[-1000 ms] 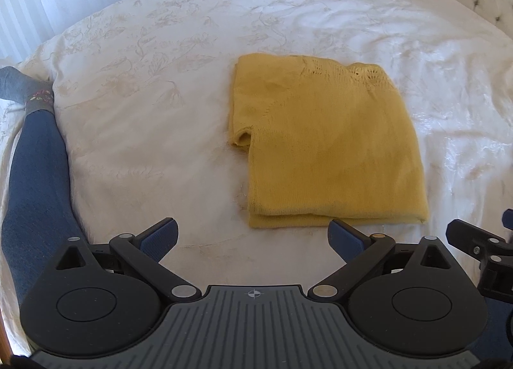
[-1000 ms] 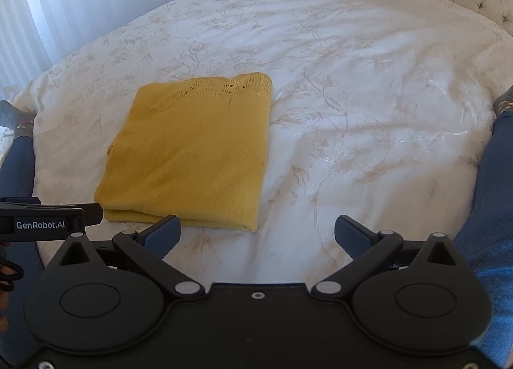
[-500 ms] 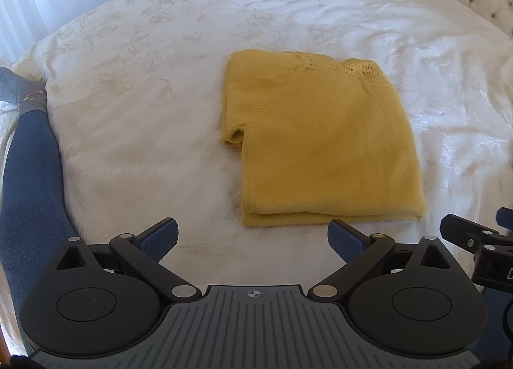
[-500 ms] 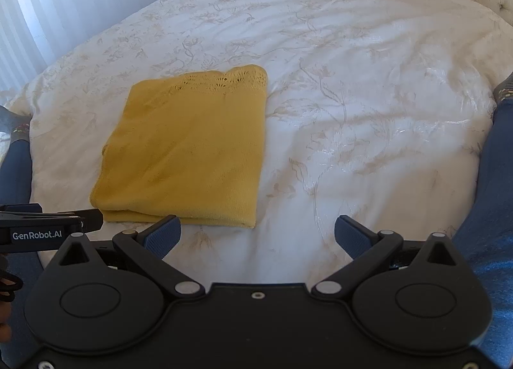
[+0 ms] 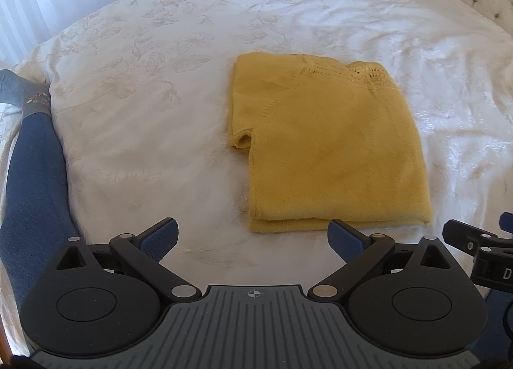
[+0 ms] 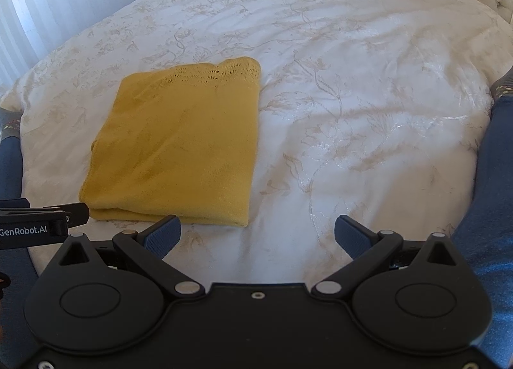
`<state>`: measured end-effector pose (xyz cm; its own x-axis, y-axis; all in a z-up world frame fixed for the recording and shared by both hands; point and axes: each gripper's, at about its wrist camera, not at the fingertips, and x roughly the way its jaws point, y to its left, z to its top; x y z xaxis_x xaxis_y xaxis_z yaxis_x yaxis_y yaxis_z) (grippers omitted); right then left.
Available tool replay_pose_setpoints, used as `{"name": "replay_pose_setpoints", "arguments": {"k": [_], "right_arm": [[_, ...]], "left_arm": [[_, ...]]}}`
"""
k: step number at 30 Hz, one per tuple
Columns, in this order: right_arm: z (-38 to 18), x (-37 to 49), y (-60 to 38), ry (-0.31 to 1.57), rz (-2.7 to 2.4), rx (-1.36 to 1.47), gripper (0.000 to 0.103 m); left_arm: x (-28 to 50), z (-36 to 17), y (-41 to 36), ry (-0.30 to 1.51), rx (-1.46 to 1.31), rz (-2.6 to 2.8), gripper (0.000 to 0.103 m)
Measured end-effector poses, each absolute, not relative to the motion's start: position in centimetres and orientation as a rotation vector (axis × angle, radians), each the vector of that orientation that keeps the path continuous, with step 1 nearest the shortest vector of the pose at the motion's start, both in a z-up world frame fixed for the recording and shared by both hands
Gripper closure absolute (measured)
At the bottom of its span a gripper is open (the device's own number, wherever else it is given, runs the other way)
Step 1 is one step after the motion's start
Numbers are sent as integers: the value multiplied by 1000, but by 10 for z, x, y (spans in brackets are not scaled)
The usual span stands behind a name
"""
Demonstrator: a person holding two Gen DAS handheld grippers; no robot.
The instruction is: Fold small clothes
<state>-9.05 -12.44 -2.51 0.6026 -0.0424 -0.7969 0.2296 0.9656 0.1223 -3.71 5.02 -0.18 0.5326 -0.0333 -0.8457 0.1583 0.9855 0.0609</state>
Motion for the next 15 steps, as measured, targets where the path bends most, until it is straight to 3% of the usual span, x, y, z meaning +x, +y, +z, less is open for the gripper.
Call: {"name": "replay_pose_setpoints", "arguments": {"k": [15], "right_arm": [[-32, -84, -126, 957, -218, 224, 1]], "left_arm": [[-34, -9, 53, 1015, 143, -112, 2]]}}
